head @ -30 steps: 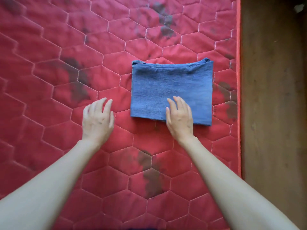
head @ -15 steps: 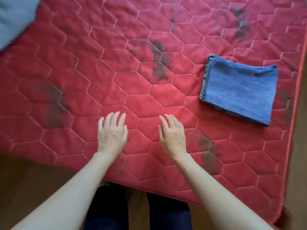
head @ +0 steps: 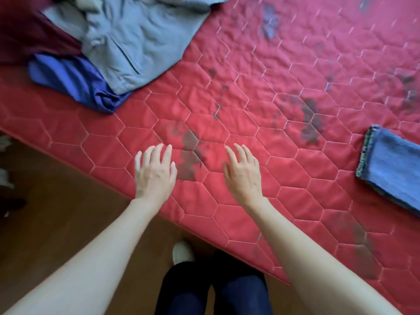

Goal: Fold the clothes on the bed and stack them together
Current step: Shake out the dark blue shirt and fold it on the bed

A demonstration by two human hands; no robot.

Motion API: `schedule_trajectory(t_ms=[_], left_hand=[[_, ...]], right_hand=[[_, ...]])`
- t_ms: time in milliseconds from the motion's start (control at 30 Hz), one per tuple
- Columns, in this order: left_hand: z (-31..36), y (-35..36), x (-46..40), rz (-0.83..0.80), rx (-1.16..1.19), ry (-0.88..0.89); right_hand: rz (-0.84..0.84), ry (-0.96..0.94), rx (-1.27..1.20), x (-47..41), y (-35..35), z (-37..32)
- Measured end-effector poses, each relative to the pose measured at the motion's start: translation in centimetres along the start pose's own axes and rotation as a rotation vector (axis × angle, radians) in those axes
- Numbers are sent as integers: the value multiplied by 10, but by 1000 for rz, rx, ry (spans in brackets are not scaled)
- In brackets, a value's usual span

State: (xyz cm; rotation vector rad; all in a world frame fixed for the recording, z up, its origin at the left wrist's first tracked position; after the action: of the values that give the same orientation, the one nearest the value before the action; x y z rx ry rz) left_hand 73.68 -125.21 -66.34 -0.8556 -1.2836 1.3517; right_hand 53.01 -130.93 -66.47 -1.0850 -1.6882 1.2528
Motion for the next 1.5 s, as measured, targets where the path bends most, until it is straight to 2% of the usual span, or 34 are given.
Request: schedule_trajectory(t_ms=[233,433,600,967,1067,1233,1400,1500], left_hand=[[-44,-22,-47,-6,-8,-59],[-68,-40,-118,-18,-15,-79],[-93,-56,-176,33,-17,-107],[-213,-26,-198,-12,-88,-89],[-253,-12,-197,-66,-99,-35],[-310,1,-196,-143,-153,122],[-337,2,-210,-92,-234,296],[-339,-5,-228,5,-195,422]], right_hand=[[-56,-87,-28,-71,6,-47],[-26,-100,-32,-142,4,-52],[-62,-135,-42,-198,8,-69],[-209,-270,-58,-236,76,-186],[-254,-290,-51,-229,99,-223],[-223,-255,-95,-225,126,-278],[-148,-208,-63,-238,144,-307],[-80,-167,-44,-246,144,-311]])
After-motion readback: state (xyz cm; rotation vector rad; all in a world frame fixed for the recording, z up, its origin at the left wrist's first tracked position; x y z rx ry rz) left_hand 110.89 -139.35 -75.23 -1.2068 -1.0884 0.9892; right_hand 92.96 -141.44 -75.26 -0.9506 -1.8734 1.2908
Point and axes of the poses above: each hand's wrist, its own x-axis away from the middle knuckle, its own y-axis out of the palm, z = x × y, the point moved 5 cm from there along -x, towards the middle knuckle, and after that the axes turned 8 degrees about -z, right-handed, at the moved point
